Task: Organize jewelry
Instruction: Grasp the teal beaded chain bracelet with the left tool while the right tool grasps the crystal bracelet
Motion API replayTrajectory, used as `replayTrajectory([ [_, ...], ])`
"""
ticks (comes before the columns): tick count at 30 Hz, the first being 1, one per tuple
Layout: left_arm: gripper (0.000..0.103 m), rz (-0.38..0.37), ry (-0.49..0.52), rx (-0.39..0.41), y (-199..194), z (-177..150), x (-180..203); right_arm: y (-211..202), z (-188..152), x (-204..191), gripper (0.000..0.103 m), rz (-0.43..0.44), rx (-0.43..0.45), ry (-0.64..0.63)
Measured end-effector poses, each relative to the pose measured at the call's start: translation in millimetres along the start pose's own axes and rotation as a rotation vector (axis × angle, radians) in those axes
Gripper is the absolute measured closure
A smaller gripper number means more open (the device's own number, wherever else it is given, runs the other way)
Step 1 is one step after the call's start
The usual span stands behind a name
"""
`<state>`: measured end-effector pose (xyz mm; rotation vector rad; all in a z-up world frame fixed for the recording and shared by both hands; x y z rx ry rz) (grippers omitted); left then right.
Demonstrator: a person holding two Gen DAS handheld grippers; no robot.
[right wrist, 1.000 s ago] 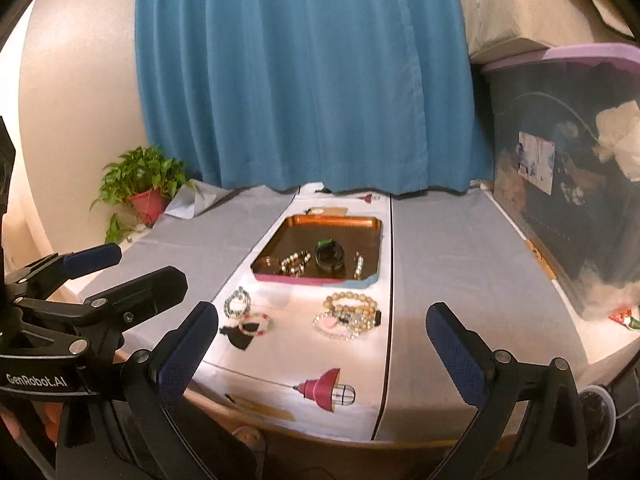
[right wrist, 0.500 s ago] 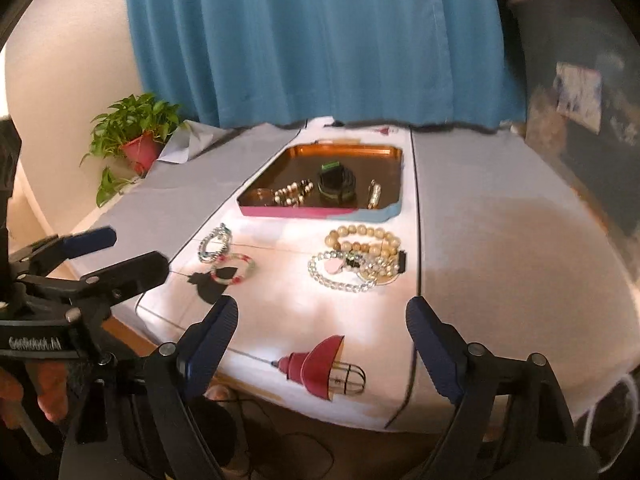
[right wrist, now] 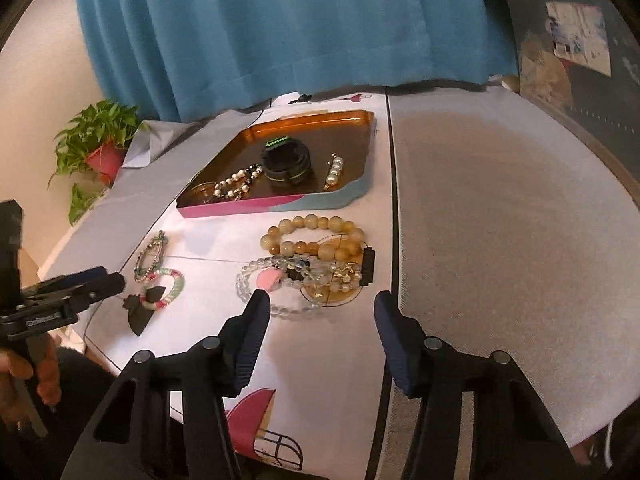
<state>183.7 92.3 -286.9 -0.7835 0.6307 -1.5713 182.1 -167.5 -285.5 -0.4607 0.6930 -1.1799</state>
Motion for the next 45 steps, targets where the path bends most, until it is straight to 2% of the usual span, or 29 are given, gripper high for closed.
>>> replayTrajectory([
  [2, 0.052, 0.0, -0.013, -0.02, 12.1, 1.3, -5.0, 1.8, -1.1, -1.7, 0.059, 0.0, -0.003, -0.016],
  [3, 0.054, 0.001, -0.015, -0.017, 14.6, 1.9, -6.9, 4.5, -2.6, -3.1, 0.061, 0.001, -0.013, -0.024],
  [4, 0.06, 0.004, -0.017, -0.002, 15.2, 4.4, -8.3, 7.0, -4.1, -3.9, 0.064, 0.003, -0.02, -0.029],
  [7, 0.085, -0.046, -0.05, -0.004, 18.6, 9.5, -12.3, 12.7, -9.4, -8.2, 0.066, 0.007, -0.035, -0.045],
  [13, 0.102, 0.008, -0.014, -0.013, 19.8, 13.0, -17.8, 14.7, -10.7, -8.1, 0.066, 0.037, -0.032, -0.015],
  [16, 0.103, -0.022, -0.02, -0.017, 12.6, 11.0, -19.9, 12.7, -9.8, -8.2, 0.066, 0.043, -0.025, -0.012],
  [22, 0.103, -0.028, 0.026, -0.048, 3.8, 2.7, -13.4, 12.1, -11.2, -13.8, 0.07, 0.05, -0.028, -0.042],
  [24, 0.093, -0.014, 0.022, -0.057, 7.8, 3.3, -12.9, 13.5, -10.5, -15.9, 0.071, 0.054, -0.03, -0.048],
  [25, 0.083, -0.014, 0.013, -0.057, 9.1, 3.9, -13.2, 14.3, -10.5, -16.3, 0.074, 0.062, -0.034, -0.048],
  [26, 0.064, -0.012, -0.003, -0.051, 10.3, 5.2, -14.1, 15.3, -10.7, -17.4, 0.079, 0.076, -0.037, -0.047],
  [27, 0.056, -0.008, -0.02, -0.039, 10.9, 6.8, -15.1, 16.4, -11.2, -19.4, 0.082, 0.085, -0.043, -0.053],
  [28, 0.049, -0.008, -0.03, -0.027, 10.8, 7.9, -15.5, 17.5, -12.1, -20.9, 0.084, 0.079, -0.049, -0.063],
  [29, 0.049, -0.017, -0.042, -0.016, 11.2, 9.1, -15.7, 19.3, -13.4, -20.9, 0.086, 0.056, -0.057, -0.076],
  [31, 0.05, -0.028, -0.048, -0.024, 15.8, 9.0, -15.6, 19.8, -12.7, -18.3, 0.088, 0.053, -0.054, -0.064],
  [32, 0.056, -0.019, -0.036, -0.024, 18.3, 8.0, -15.0, 20.3, -12.1, -16.4, 0.088, 0.062, -0.055, -0.046],
  [33, 0.064, 0.03, -0.006, -0.012, 19.5, 7.2, -14.2, 20.9, -11.0, -13.4, 0.088, 0.062, -0.05, -0.024],
  [34, 0.078, 0.072, 0.015, -0.002, 19.3, 6.7, -13.9, 21.5, -9.8, -11.6, 0.088, 0.061, -0.047, -0.01],
  [35, 0.087, 0.101, 0.021, 0.0, 19.5, 6.5, -15.1, 23.0, -8.2, -10.6, 0.088, 0.061, -0.046, 0.001],
  [38, 0.101, 0.07, -0.051, -0.001, 17.4, 5.5, -28.0, 26.4, -3.7, -13.3, 0.088, 0.03, -0.034, -0.01],
  [42, 0.102, 0.066, -0.042, -0.015, 14.4, 2.2, -30.7, 33.9, 2.4, -20.2, 0.088, -0.03, -0.021, -0.055],
  [45, 0.102, 0.086, -0.002, -0.032, 10.7, -2.6, -25.4, 39.6, 0.5, -24.5, 0.095, -0.095, -0.023, -0.131],
])
Point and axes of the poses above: each gripper's, at about its wrist camera, not at the fingertips, and y roughly the way its jaws point, x to its right, z to its top, the point moved 4 cm from there along y, roughly the way its jaws point, and after that the axes turned 2 degrees about z, right-handed, at the moved point
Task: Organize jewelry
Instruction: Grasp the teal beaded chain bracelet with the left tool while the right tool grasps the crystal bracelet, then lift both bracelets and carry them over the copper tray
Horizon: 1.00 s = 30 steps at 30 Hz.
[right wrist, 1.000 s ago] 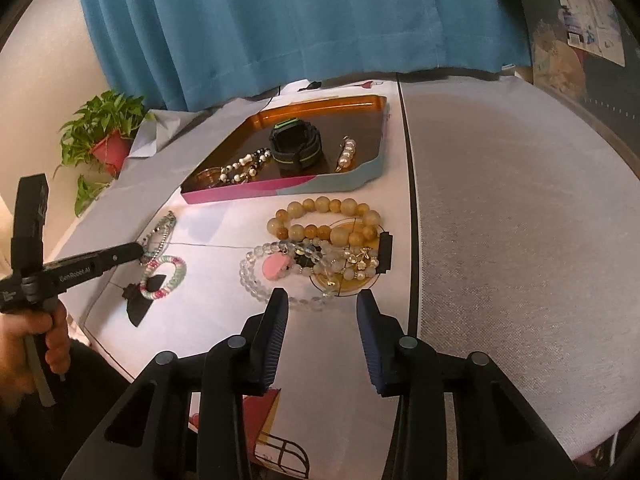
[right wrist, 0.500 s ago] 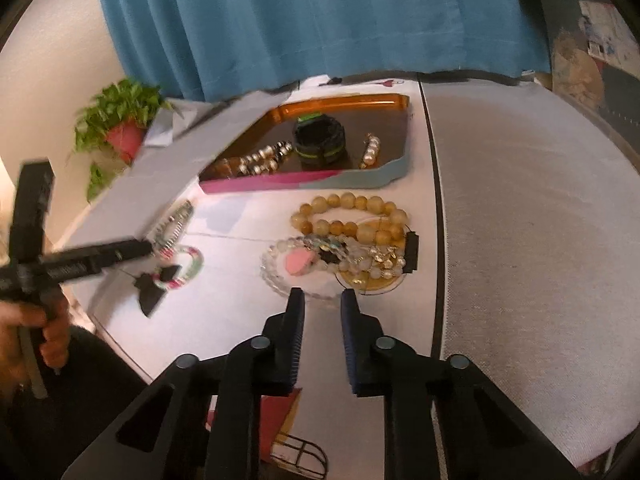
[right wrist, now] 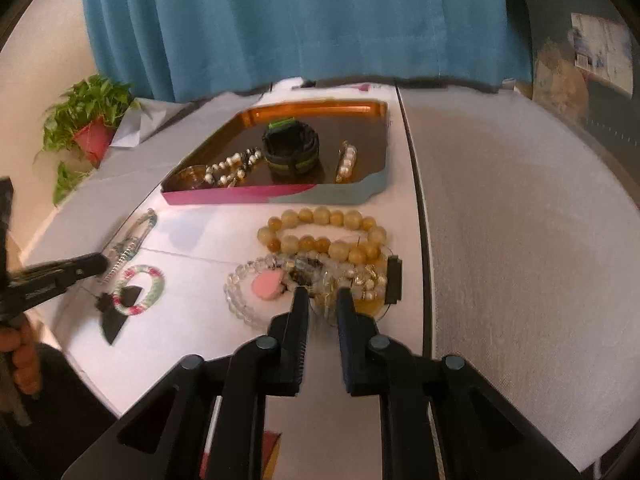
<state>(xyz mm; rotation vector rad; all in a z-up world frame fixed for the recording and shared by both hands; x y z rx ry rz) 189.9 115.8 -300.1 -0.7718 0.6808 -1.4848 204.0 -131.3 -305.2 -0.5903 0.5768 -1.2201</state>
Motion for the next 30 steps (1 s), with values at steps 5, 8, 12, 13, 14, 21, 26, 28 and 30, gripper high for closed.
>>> replayTrajectory([
  [5, 0.101, -0.066, 0.016, -0.06, -14.5, -15.6, 3.0, -10.7, -14.1, -8.3, 0.095, 0.022, -0.021, -0.079],
  [8, 0.095, -0.064, 0.006, -0.067, -15.5, -16.6, 2.5, -22.2, -23.8, -9.6, 0.095, 0.075, -0.034, -0.063],
  [12, 0.086, -0.056, 0.0, -0.051, -8.5, -9.0, 3.5, -25.0, -23.0, -6.0, 0.093, 0.098, -0.017, -0.024],
  [13, 0.083, -0.053, 0.01, -0.047, -6.7, -7.1, 5.3, -22.5, -22.3, -4.3, 0.093, 0.102, -0.017, -0.015],
  [14, 0.08, -0.044, 0.031, -0.042, -4.6, -5.0, 8.6, -21.6, -22.3, -3.5, 0.093, 0.102, -0.018, -0.011],
  [21, 0.102, -0.001, 0.104, -0.064, 2.9, 1.9, 20.8, -13.8, -18.3, -15.7, 0.093, 0.034, 0.006, -0.101],
  [26, 0.102, -0.019, 0.055, -0.078, -2.0, 4.3, 23.7, -15.5, -15.5, -14.8, 0.095, 0.057, -0.005, -0.102],
  [28, 0.102, -0.032, 0.037, -0.072, -11.2, 9.4, 27.1, -21.7, -10.8, -8.4, 0.095, 0.084, 0.01, -0.048],
  [30, 0.102, -0.069, 0.019, -0.05, -24.8, 17.8, 31.7, -33.2, -2.0, -4.2, 0.095, 0.109, 0.032, -0.008],
])
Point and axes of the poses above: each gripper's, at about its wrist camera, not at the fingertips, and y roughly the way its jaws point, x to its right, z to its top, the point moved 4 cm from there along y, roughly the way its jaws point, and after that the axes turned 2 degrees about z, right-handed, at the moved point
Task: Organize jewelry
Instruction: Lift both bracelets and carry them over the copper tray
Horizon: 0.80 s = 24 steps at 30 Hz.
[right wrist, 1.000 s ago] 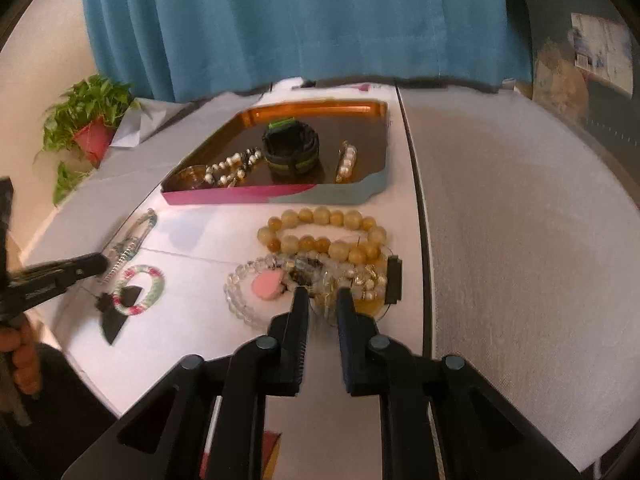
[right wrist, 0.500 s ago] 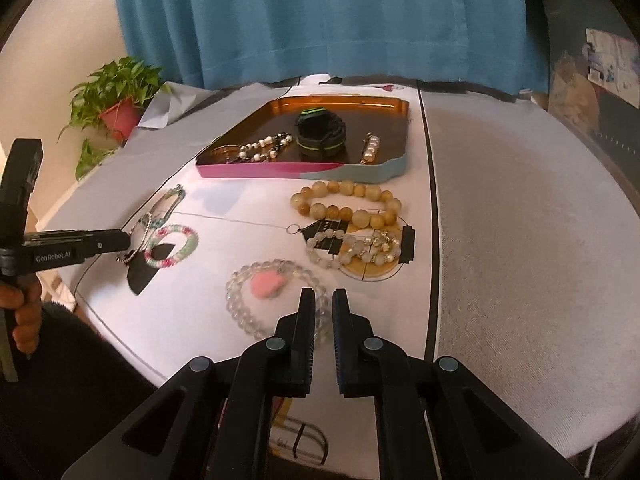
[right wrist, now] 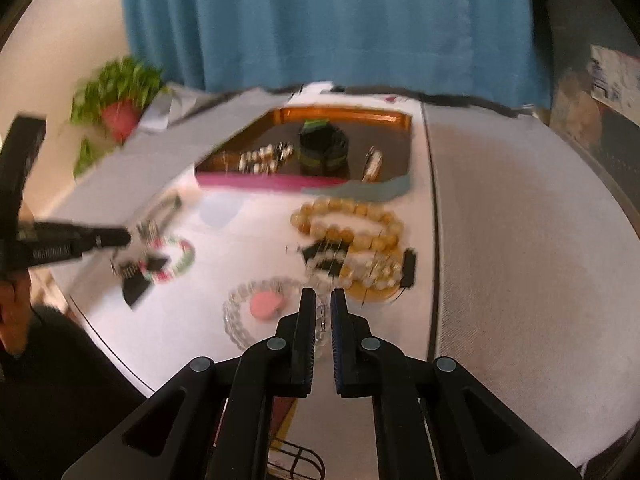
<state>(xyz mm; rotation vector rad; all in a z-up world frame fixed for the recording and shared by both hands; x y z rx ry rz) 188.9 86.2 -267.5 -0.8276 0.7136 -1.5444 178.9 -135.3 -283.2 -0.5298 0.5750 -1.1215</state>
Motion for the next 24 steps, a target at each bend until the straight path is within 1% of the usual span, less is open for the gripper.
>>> replayTrajectory([
  [1, 0.102, -0.006, 0.004, 0.01, -6.1, 4.4, 4.0, -4.5, 3.2, 0.9, 0.095, 0.012, 0.009, 0.016],
  [3, 0.102, 0.007, 0.026, 0.049, -21.6, 14.9, 13.0, -12.2, 9.2, 1.4, 0.095, 0.05, 0.01, 0.042],
  [6, 0.102, 0.014, 0.069, 0.089, -38.0, 25.2, 25.3, -16.1, 10.8, 3.2, 0.095, 0.04, -0.005, 0.044],
  [9, 0.102, 0.015, 0.087, 0.123, -52.2, 34.4, 35.0, -23.0, 13.7, 5.8, 0.095, 0.044, -0.006, 0.064],
  [13, 0.102, 0.02, 0.087, 0.14, -60.3, 43.1, 43.9, -35.7, 23.3, 0.9, 0.095, 0.026, 0.01, 0.046],
  [16, 0.102, 0.022, 0.088, 0.158, -66.6, 50.5, 51.5, -45.2, 35.5, -2.0, 0.095, -0.001, 0.016, 0.024],
  [20, 0.102, 0.005, 0.079, 0.188, -77.2, 62.2, 61.8, -60.6, 57.2, -3.1, 0.095, -0.019, 0.032, 0.031],
  [24, 0.102, -0.022, 0.092, 0.215, -86.4, 70.8, 75.4, -72.9, 77.9, -4.8, 0.095, 0.017, 0.046, 0.056],
])
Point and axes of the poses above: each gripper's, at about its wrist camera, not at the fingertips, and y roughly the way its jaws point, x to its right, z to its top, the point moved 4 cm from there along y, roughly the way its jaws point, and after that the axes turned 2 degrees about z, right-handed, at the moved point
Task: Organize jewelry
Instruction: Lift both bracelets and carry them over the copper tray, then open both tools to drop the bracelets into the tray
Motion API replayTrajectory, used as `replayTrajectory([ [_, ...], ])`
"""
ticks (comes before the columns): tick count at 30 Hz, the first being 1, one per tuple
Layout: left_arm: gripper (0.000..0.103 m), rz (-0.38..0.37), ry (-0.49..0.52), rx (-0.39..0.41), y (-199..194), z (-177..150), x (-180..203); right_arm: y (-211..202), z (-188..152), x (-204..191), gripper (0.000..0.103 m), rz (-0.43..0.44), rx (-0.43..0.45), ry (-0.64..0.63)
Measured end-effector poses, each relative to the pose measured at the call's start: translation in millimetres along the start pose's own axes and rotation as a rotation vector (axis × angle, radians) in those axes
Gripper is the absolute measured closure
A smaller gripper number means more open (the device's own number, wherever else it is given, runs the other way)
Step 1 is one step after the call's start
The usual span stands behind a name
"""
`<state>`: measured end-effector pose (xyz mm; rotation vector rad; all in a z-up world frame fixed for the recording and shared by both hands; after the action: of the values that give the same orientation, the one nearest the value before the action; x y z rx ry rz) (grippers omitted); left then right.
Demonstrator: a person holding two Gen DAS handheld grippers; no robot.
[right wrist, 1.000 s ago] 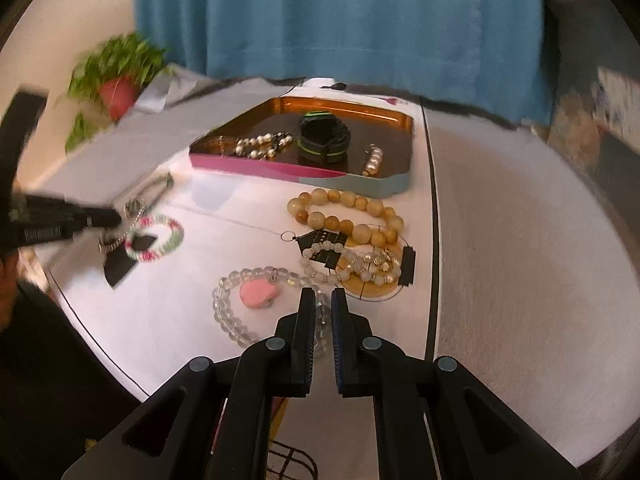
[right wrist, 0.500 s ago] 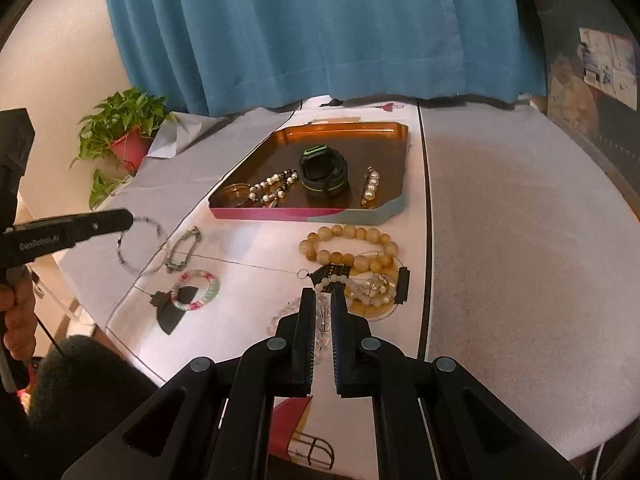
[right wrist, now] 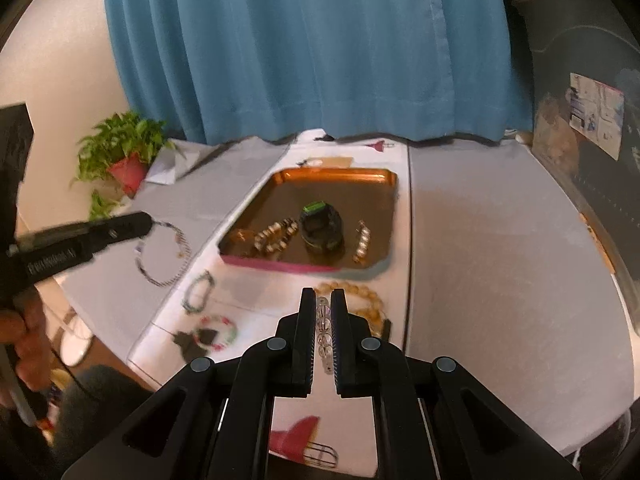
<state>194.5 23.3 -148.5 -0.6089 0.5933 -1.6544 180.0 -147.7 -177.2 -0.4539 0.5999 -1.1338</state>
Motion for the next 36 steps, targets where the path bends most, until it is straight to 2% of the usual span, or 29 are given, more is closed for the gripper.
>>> replayTrajectory([
  [9, 0.102, -0.1, -0.063, 0.018, -5.7, 18.6, 6.4, -15.8, 42.2, -14.6, 0.095, 0.028, 0.036, -0.029],
  [18, 0.102, -0.1, -0.043, 0.095, -7.8, 57.2, 10.2, -13.6, 81.7, -21.7, 0.095, 0.037, 0.081, -0.06],
  [27, 0.102, -0.105, -0.04, 0.033, 48.4, 60.8, -2.2, 39.4, 92.9, -14.3, 0.095, 0.041, 0.023, -0.074],
  [36, 0.102, -0.111, -0.101, -0.109, 131.3, 36.7, -16.4, 121.1, 63.2, 9.9, 0.095, 0.046, -0.11, -0.031],
])
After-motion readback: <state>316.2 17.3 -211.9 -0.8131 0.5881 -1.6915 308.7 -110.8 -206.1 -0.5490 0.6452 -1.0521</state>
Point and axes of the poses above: each gripper's, at about its wrist camera, not at the fingertips, and y roughly the way its jaws point, x to its right, z to its top, the point moved 4 cm from there along y, roughly the way its jaws point, and after that the axes turned 2 degrees about z, right-handed, at the moved point
